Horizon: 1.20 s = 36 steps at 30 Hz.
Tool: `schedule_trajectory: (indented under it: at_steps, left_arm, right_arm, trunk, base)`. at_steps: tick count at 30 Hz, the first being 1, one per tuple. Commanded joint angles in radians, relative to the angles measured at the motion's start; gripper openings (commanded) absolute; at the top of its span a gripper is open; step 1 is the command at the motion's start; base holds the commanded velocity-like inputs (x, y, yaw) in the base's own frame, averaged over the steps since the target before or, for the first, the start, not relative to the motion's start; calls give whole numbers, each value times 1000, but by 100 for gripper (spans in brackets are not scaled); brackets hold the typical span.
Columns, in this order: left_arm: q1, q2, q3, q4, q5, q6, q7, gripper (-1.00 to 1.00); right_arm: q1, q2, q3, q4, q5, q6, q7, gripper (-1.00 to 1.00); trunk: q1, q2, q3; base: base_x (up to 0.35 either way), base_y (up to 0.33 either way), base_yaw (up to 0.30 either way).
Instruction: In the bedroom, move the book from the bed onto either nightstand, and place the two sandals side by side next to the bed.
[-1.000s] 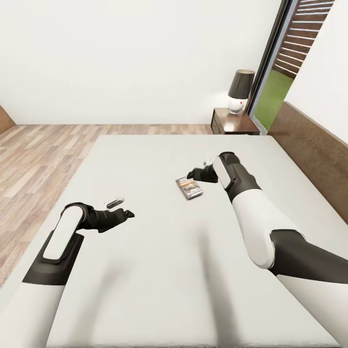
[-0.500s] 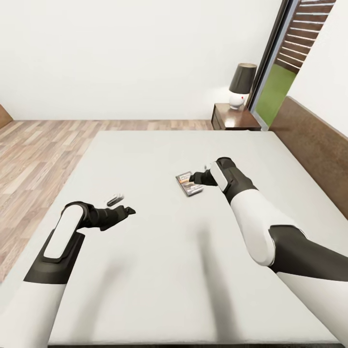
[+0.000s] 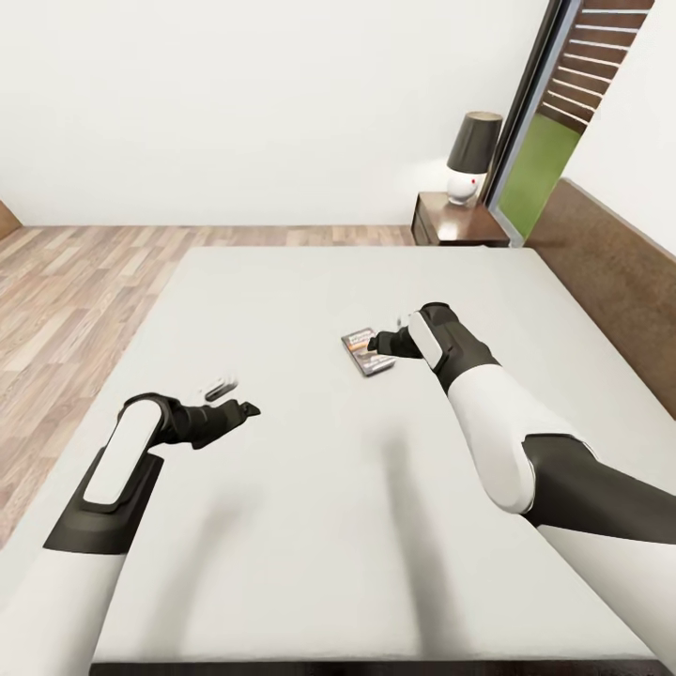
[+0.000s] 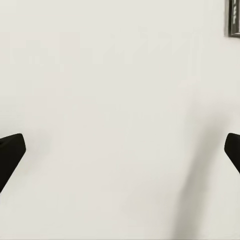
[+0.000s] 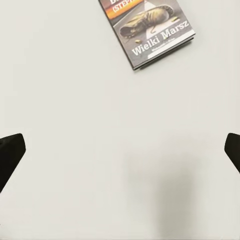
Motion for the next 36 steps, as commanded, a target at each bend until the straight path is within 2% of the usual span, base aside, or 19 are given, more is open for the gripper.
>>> schedule_trajectory:
  at_steps: [1,36]
  left_arm:
    - [0,2,-1,-1,8,1,10,100]
    - [2,6,-1,-5,7,5,11,100]
  right_arm:
    - [-1,1,-5,-1,-11,3,-10,100]
    - [-1,1,-5,2,-11,1,-11,100]
  trunk:
    - [-4,7,1]
    - [-138,252,56]
  base:
    - [0,0,0]
    - [0,0,0]
